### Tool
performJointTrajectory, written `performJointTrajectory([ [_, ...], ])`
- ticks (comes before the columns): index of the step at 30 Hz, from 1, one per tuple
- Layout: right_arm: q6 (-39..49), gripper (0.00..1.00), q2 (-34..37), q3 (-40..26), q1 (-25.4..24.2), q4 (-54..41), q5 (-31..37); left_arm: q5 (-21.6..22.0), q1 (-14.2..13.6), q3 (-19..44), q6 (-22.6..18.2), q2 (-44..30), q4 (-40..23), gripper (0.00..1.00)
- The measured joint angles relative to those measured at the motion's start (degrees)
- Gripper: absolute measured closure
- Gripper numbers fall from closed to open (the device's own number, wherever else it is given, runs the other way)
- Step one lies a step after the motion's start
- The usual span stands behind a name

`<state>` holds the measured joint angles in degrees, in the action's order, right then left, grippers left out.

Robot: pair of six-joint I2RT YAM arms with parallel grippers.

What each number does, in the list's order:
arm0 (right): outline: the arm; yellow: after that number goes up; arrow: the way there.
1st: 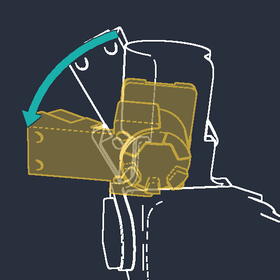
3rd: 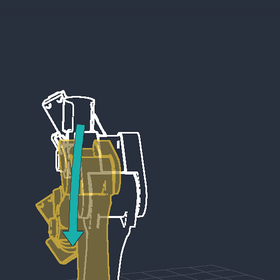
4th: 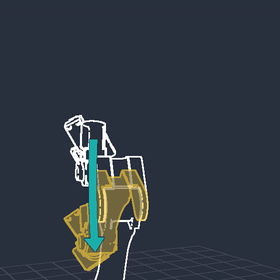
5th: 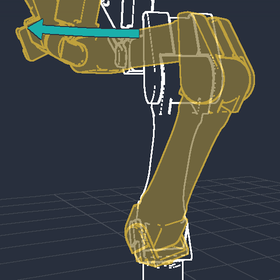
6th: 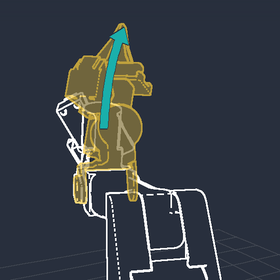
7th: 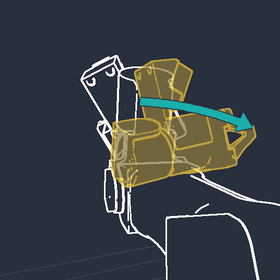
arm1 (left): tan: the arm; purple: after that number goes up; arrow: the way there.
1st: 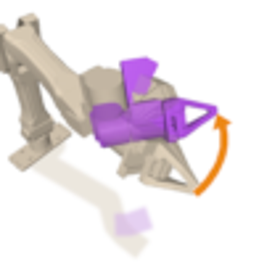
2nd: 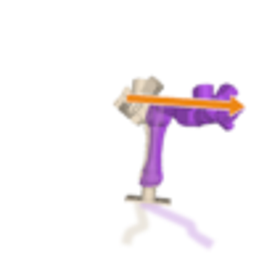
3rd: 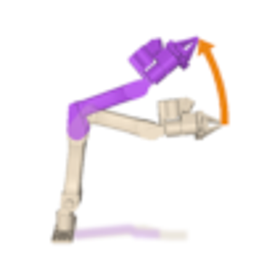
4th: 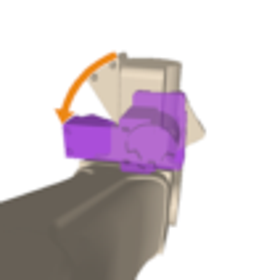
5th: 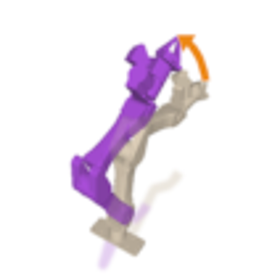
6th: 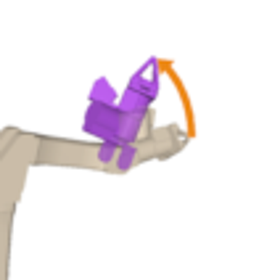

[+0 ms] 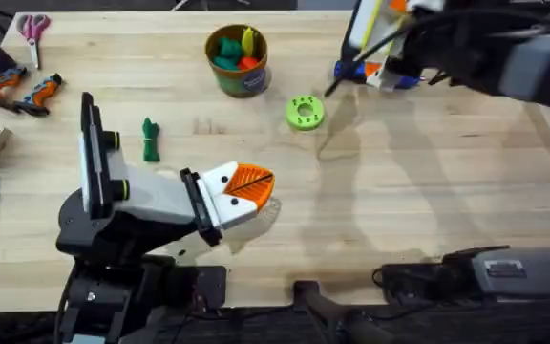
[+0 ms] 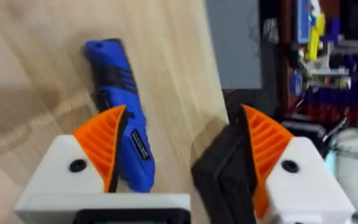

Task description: Pick up the gripper from the table and insert it into the empty holder that is missing its gripper. Then pick up a screw, insert it into the mounting hole, and use the screwdriver to tighten it. Finally, clean up the table by picking up the vegetable and placing it into the bucket.

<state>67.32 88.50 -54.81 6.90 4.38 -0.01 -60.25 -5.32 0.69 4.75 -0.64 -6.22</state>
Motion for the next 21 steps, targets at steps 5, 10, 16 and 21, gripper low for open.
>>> performJointTrajectory([
  [5,-12.87,0.061,-9.66,0.00,0.07,-4.44,-0.01,0.00,0.00,0.00,0.00,0.01,0.00,0.995],
  [10,-35.03,0.061,-20.77,0.00,0.07,-8.54,-0.01,0.00,0.00,0.00,0.00,0.00,0.00,0.995],
  [16,-54.23,0.061,-28.37,0.00,0.07,-16.37,-0.01,0.00,0.00,0.00,0.00,0.01,0.00,0.995],
  [21,-63.26,0.061,-32.58,0.00,0.07,-22.98,-0.02,0.00,0.00,0.00,-0.22,0.00,0.00,0.941],
])
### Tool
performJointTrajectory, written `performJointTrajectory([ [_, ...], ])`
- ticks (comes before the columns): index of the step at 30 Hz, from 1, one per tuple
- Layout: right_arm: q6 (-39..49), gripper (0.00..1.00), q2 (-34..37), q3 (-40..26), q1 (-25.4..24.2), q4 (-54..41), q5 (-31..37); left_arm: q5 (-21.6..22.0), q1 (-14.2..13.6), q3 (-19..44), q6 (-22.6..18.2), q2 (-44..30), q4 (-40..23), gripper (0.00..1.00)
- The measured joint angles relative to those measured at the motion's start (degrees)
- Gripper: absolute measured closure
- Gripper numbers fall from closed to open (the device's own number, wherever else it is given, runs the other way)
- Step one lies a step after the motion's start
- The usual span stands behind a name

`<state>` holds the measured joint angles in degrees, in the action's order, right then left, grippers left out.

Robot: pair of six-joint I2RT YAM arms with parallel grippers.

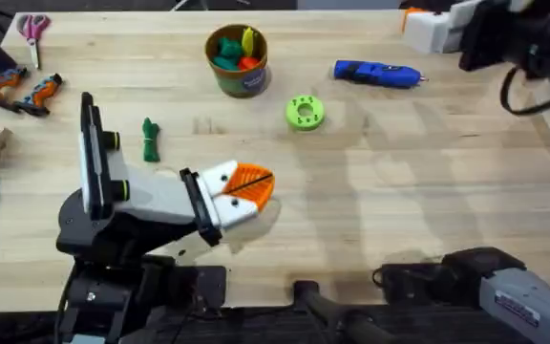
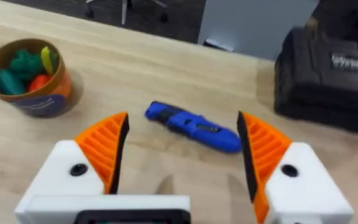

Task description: Pick up the gripper from the table and insert it into the empty holder that is missing its gripper. Then pick up a screw, insert it into the mounting hole, and use the screwdriver to tighten it. Finally, clean up the table by picking up the vegetable and placing it into the bucket.

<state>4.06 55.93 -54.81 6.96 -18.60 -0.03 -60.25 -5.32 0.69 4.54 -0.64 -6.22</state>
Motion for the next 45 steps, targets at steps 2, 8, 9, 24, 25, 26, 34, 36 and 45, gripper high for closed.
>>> performJointTrajectory([
  [2,-1.75,0.061,-1.22,0.00,0.00,-2.40,0.00,0.02,0.00,0.00,0.05,0.02,0.00,0.635],
  [8,-4.09,0.061,-2.16,-3.33,0.00,-14.07,0.00,0.02,0.00,0.00,0.20,0.00,0.00,0.018],
  [9,-4.29,0.059,-1.88,-4.72,0.00,-16.03,0.00,0.05,0.00,0.00,0.10,0.00,0.02,0.016],
  [24,-4.90,0.061,0.72,-18.75,-1.36,-33.75,2.19,23.16,0.00,12.05,0.49,-0.49,-17.66,0.015],
  [25,-4.95,0.061,0.80,-18.75,-1.71,-34.26,2.30,25.57,0.00,14.81,0.46,-1.09,-20.68,0.015],
  [26,-4.97,0.061,0.94,-18.75,-2.03,-34.65,2.36,28.45,0.00,17.83,0.35,-1.99,-23.62,0.015],
  [34,-5.37,0.061,3.18,-19.55,-4.71,-39.13,2.35,45.69,0.00,41.86,-2.18,-19.14,-44.19,0.015],
  [36,-5.43,0.062,4.49,-20.86,-5.34,-41.16,2.34,48.17,0.00,46.92,-2.45,-25.46,-48.68,0.015],
  [45,-5.54,0.061,7.30,-25.30,-6.03,-43.25,2.36,55.50,0.00,68.76,-5.87,-54.31,-63.61,0.015],
])
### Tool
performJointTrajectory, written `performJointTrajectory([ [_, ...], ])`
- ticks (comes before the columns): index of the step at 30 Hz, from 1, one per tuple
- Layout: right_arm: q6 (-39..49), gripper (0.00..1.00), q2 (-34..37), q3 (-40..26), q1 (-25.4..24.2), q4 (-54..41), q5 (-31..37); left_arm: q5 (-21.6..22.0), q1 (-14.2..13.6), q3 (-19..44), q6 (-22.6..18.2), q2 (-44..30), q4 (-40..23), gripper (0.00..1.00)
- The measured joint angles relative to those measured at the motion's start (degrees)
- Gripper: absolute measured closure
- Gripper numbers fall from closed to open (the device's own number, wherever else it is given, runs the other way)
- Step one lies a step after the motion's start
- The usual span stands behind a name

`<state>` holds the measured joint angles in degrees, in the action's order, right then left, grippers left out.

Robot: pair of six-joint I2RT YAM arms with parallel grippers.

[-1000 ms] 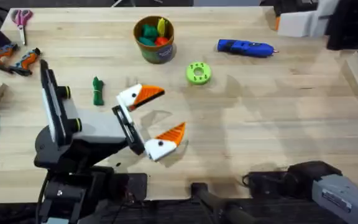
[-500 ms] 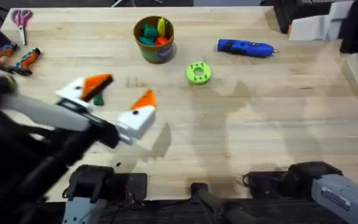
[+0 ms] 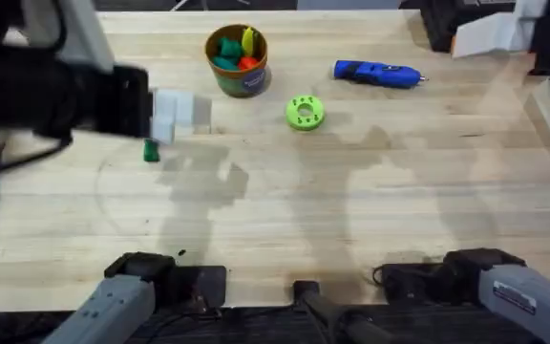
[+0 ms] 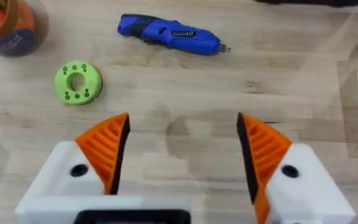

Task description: Pick up the gripper from the table and insert it into the empty holder that is missing its gripper. Then pick up a screw, insert it into the mounting hole, and use the screwdriver to tighten it. Finally, clean up the table by picking up the vegetable and placing it into the bucket.

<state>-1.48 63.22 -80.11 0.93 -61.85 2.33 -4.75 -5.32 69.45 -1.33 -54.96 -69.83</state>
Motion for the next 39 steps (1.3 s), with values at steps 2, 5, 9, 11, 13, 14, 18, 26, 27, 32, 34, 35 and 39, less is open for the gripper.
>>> performJointTrajectory([
  [2,0.00,0.061,0.00,-0.09,0.00,0.20,0.02,0.33,0.00,2.54,-0.38,-4.10,-0.53,0.015],
  [5,0.00,0.061,0.00,-0.09,0.00,0.20,0.02,0.77,0.00,4.01,-0.72,-8.40,0.20,0.015],
  [9,0.00,0.061,0.00,-0.09,0.00,0.12,0.00,7.68,0.81,4.11,1.45,-15.21,0.16,0.016],
  [11,0.00,0.061,0.00,-0.09,0.00,0.11,0.01,9.28,6.17,4.12,2.18,-20.81,0.18,0.016],
  [13,0.00,0.061,0.00,-0.09,0.00,0.12,0.02,8.97,8.96,4.13,1.51,-23.10,0.27,0.015],
  [14,0.00,0.061,0.00,-0.09,0.00,0.12,0.01,8.82,10.17,4.13,1.17,-24.15,0.36,0.015],
  [18,0.00,0.061,0.00,-0.09,0.00,0.12,0.02,8.02,14.89,4.12,0.03,-28.82,0.75,0.016],
  [26,0.00,0.061,0.00,-0.09,0.00,0.10,0.00,6.86,19.21,3.63,-1.70,-37.08,7.16,0.015],
  [27,0.00,0.061,0.00,-0.09,0.00,0.10,0.02,6.61,19.30,3.16,-1.93,-37.69,8.51,0.015],
  [32,0.00,0.060,0.00,-0.09,0.00,0.12,0.01,5.76,19.37,-1.01,-2.83,-40.46,14.69,0.015],
  [34,0.00,0.061,0.00,-0.09,0.00,0.09,0.02,5.61,19.37,-4.72,-3.01,-42.69,18.78,0.015],
  [35,0.00,0.061,0.00,-0.09,0.00,0.12,0.02,5.57,19.37,-5.52,-3.01,-43.25,19.65,0.015],
  [39,0.02,0.061,0.00,-0.09,0.00,0.12,0.02,3.89,19.95,-7.08,-3.24,-44.31,22.33,0.015],
])
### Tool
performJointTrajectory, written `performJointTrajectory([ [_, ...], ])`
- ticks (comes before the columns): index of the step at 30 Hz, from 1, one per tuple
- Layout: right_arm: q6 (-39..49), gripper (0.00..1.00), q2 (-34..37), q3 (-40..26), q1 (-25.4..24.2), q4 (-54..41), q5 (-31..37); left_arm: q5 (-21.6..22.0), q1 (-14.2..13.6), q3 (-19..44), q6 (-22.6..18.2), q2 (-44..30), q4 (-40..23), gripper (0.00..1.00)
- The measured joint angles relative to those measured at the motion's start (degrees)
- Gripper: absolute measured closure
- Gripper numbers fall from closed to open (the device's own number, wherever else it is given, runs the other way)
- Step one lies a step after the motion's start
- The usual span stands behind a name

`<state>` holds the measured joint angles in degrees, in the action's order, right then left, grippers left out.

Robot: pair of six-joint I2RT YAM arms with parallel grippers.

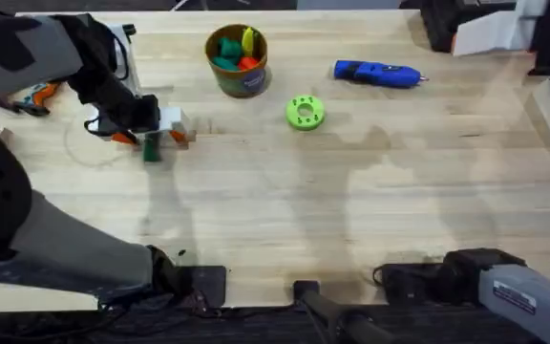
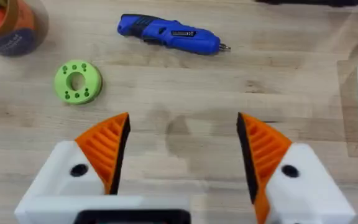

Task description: Pick up the gripper from the table and insert it into the empty holder that is missing its gripper. Then pick up a screw, insert it into the mounting hole, and use the screwdriver to tighten it. Finally, clean up the table by picking up the vegetable and placing it into the bucket.

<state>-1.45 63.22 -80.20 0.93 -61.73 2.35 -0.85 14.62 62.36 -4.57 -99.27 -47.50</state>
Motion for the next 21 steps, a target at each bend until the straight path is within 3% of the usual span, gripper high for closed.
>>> performJointTrajectory([
  [3,-0.02,0.061,0.00,0.00,0.00,-0.02,0.00,-0.97,1.06,-0.04,-0.21,-0.13,0.44,0.010],
  [5,-0.02,0.060,0.00,0.00,0.00,-0.02,-0.02,-1.12,1.82,-0.04,-0.29,-0.17,0.71,0.113],
  [7,-0.02,0.060,0.00,0.00,0.00,-0.02,0.00,-1.03,2.63,-0.04,-0.22,-0.17,0.85,0.348],
  [11,-0.01,0.060,0.00,0.00,0.00,-0.02,-0.02,-1.24,3.68,0.15,-0.26,-0.09,0.83,0.945],
  [17,0.00,0.061,0.00,0.00,0.00,-0.02,0.00,-1.72,3.60,0.64,-0.38,-0.35,0.41,0.987],
  [21,0.00,0.061,0.00,0.00,0.00,-0.02,0.00,-3.33,3.57,2.97,-0.38,-1.47,-3.56,0.988],
])
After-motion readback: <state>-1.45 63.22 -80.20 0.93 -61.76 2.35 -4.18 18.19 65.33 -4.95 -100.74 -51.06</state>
